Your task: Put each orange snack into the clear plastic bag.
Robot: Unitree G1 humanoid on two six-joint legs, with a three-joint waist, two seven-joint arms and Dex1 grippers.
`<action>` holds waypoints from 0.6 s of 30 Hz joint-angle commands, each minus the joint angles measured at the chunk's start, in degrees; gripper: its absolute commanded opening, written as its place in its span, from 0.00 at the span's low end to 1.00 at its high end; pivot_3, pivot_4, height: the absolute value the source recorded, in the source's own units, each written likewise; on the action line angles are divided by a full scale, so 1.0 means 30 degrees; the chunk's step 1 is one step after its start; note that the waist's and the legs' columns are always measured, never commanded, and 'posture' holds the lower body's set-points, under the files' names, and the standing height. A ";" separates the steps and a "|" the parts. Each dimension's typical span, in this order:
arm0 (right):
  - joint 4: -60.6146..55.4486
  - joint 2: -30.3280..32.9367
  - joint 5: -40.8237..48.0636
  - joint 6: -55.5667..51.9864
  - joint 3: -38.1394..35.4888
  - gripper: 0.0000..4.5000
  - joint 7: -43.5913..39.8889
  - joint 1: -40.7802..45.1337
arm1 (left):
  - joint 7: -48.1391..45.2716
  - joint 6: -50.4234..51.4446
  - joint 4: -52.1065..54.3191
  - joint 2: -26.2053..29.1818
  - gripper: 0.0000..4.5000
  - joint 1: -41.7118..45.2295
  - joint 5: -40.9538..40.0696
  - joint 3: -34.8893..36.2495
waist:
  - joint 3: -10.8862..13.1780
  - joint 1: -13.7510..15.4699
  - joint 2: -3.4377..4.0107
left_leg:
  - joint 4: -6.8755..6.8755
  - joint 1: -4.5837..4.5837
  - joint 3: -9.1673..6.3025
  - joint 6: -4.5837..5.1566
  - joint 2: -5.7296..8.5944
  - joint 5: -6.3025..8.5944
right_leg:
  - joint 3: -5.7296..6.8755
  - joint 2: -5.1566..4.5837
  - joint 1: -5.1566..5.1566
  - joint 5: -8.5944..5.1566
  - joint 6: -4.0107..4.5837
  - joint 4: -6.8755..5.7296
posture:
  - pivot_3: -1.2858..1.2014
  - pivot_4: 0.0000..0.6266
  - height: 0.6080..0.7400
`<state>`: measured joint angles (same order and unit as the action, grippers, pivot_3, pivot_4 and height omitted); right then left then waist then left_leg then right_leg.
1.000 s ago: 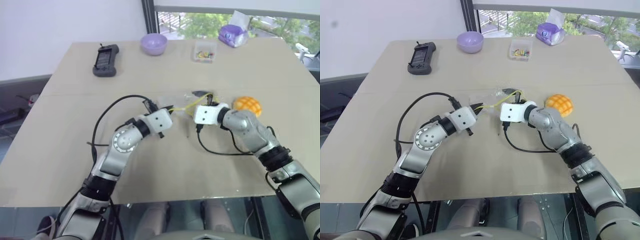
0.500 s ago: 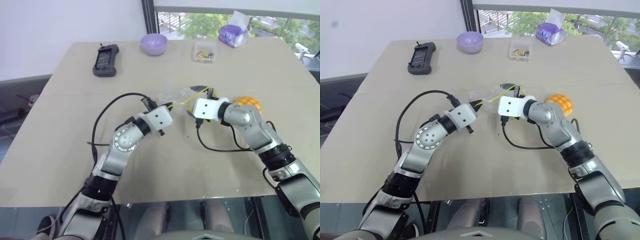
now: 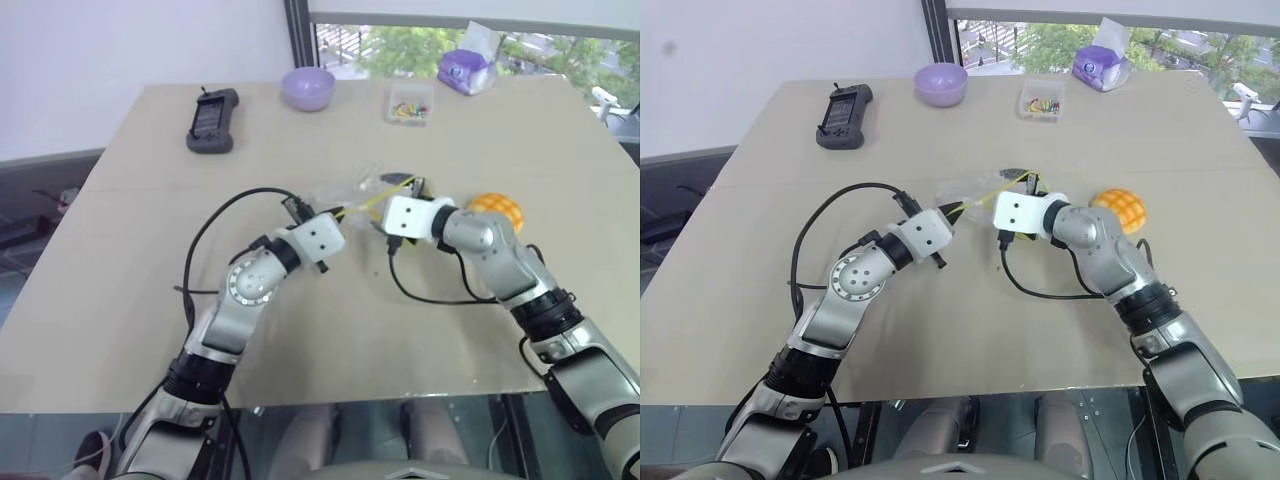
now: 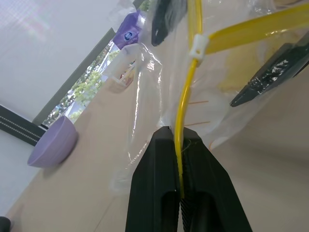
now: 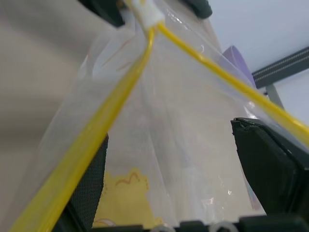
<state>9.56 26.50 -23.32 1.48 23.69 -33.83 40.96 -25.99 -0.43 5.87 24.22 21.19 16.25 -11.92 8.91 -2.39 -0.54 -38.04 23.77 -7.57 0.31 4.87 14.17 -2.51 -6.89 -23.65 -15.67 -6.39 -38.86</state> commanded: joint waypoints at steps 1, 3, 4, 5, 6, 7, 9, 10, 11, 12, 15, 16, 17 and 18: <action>-0.0129 0.0100 0.0082 -0.0025 -0.0850 0.87 0.0226 0.0354 | 0.0178 0.0155 0.0495 0.0219 0.00 -0.0138 0.0076 0.0407 | 0.0000 -0.0005 0.0000 | 0.0000 0.0000 0.0001 0.0000 0.0000 0.0000 | -0.0001 0.0000 -0.0001 0.0000 0.0000 0.0000 | 0.52 0.24 1.00; -0.0102 0.0053 0.0042 -0.0013 -0.0843 0.76 0.0273 0.0366 | 0.0156 0.0195 0.0540 0.0228 0.00 -0.0163 0.0053 0.0411 | 0.0000 -0.0012 0.0001 | 0.0000 -0.0001 -0.0001 0.0000 -0.0001 0.0000 | 0.0001 0.0002 -0.0001 0.0000 0.0000 -0.0001 | 0.52 0.24 1.00; -0.0070 0.0017 0.0023 -0.0043 -0.0845 0.65 0.0298 0.0379 | 0.0150 0.0227 0.0560 0.0241 0.00 -0.0174 0.0041 0.0411 | 0.0000 -0.0008 0.0001 | 0.0000 -0.0002 0.0000 0.0000 -0.0001 0.0000 | 0.0000 0.0001 -0.0001 0.0000 0.0000 -0.0001 | 0.52 0.24 1.00; -0.0050 -0.0011 -0.0003 -0.0060 -0.0857 0.57 0.0314 0.0384 | 0.0150 0.0253 0.0576 0.0253 0.00 -0.0182 0.0031 0.0409 | 0.0000 -0.0003 0.0000 | 0.0001 0.0000 -0.0002 0.0000 -0.0001 0.0000 | 0.0001 0.0002 -0.0001 0.0000 0.0000 -0.0001 | 0.52 0.24 1.00; -0.0041 -0.0033 -0.0043 -0.0064 -0.0862 0.48 0.0328 0.0384 | 0.0148 0.0280 0.0600 0.0265 0.00 -0.0196 0.0026 0.0409 | 0.0000 0.0000 0.0000 | 0.0001 0.0000 -0.0001 0.0000 -0.0001 0.0000 | 0.0000 0.0001 -0.0001 0.0000 0.0000 0.0000 | 0.52 0.24 1.00; -0.0001 -0.0045 -0.0159 -0.0095 -0.0862 0.38 0.0424 0.0412 | 0.0151 0.0304 0.0614 0.0270 0.00 -0.0202 0.0030 0.0407 | 0.0000 0.0001 0.0000 | 0.0001 0.0000 -0.0001 0.0000 0.0000 0.0000 | 0.0000 0.0001 0.0000 0.0000 0.0000 -0.0001 | 0.52 0.24 1.00; 0.0007 -0.0082 -0.0276 -0.0138 -0.0874 0.38 0.0517 0.0472 | 0.0154 0.0349 0.0661 0.0282 0.00 -0.0237 0.0033 0.0409 | 0.0000 -0.0002 0.0000 | 0.0000 0.0000 -0.0002 0.0000 0.0000 0.0000 | 0.0000 0.0001 0.0000 0.0000 0.0000 -0.0001 | 0.52 0.24 1.00; -0.0113 -0.0082 -0.0258 -0.0188 -0.0910 0.38 0.0442 0.0494 | 0.0159 0.0372 0.0679 0.0287 0.00 -0.0255 0.0032 0.0415 | 0.0000 -0.0003 0.0001 | 0.0000 -0.0001 -0.0001 0.0000 -0.0001 0.0000 | 0.0001 0.0001 0.0000 0.0000 0.0000 -0.0001 | 0.52 0.24 1.00; -0.0242 -0.0073 -0.0218 -0.0211 -0.0949 0.38 0.0340 0.0511 | 0.0165 0.0389 0.0686 0.0289 0.00 -0.0267 0.0033 0.0419 | 0.0000 -0.0004 0.0000 | 0.0001 -0.0001 -0.0001 0.0000 0.0000 0.0000 | 0.0000 0.0001 -0.0001 0.0000 0.0000 -0.0001 | 0.52 0.24 1.00; -0.0427 -0.0041 -0.0141 -0.0229 -0.1006 0.38 0.0190 0.0521 | 0.0177 0.0392 0.0676 0.0300 0.00 -0.0279 0.0048 0.0417 | 0.0000 -0.0004 0.0000 | 0.0000 -0.0001 -0.0001 0.0000 0.0000 0.0000 | 0.0000 0.0001 -0.0001 0.0000 0.0000 -0.0001 | 0.52 0.24 1.00; -0.1495 0.0250 0.0706 -0.0334 -0.1338 0.38 -0.0876 0.0303 | 0.0306 0.0414 0.0626 0.0409 0.00 -0.0337 0.0236 0.0452 | 0.0001 -0.0002 0.0001 | 0.0000 -0.0001 -0.0001 0.0000 -0.0001 0.0000 | 0.0000 0.0000 -0.0001 0.0000 0.0000 -0.0001 | 0.52 0.24 1.00; -0.2058 0.0390 0.1168 -0.0457 -0.1531 0.38 -0.1408 0.0133 | 0.0363 0.0441 0.0607 0.0453 0.00 -0.0348 0.0299 0.0491 | 0.0001 -0.0008 0.0001 | 0.0000 0.0001 -0.0002 0.0000 -0.0001 0.0000 | 0.0000 0.0000 -0.0001 0.0000 0.0000 0.0000 | 0.52 0.24 1.00; -0.2737 0.0555 0.1734 -0.0678 -0.1763 0.38 -0.2003 -0.0088 | 0.0405 0.0481 0.0595 0.0472 0.00 -0.0356 0.0326 0.0527 | 0.0002 0.0003 0.0002 | 0.0001 0.0001 -0.0001 0.0000 -0.0001 0.0000 | 0.0000 0.0001 -0.0002 0.0000 0.0000 0.0001 | 0.52 0.24 1.00; -0.3385 0.0712 0.2280 -0.0979 -0.1961 0.38 -0.2563 -0.0316 | 0.0443 0.0502 0.0589 0.0486 0.00 -0.0361 0.0339 0.0549 | 0.0001 0.0010 0.0001 | 0.0002 0.0005 -0.0003 0.0000 -0.0001 0.0000 | 0.0001 0.0000 -0.0003 0.0000 0.0000 0.0003 | 0.52 0.24 1.00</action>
<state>4.16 28.05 -19.48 -0.62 20.38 -39.22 40.25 -25.62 1.12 5.92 25.42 20.02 16.84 -11.67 8.91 -2.36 -0.54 -38.03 23.79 -7.59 0.31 4.86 14.17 -2.49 -6.89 -23.65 -15.67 -6.39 -38.86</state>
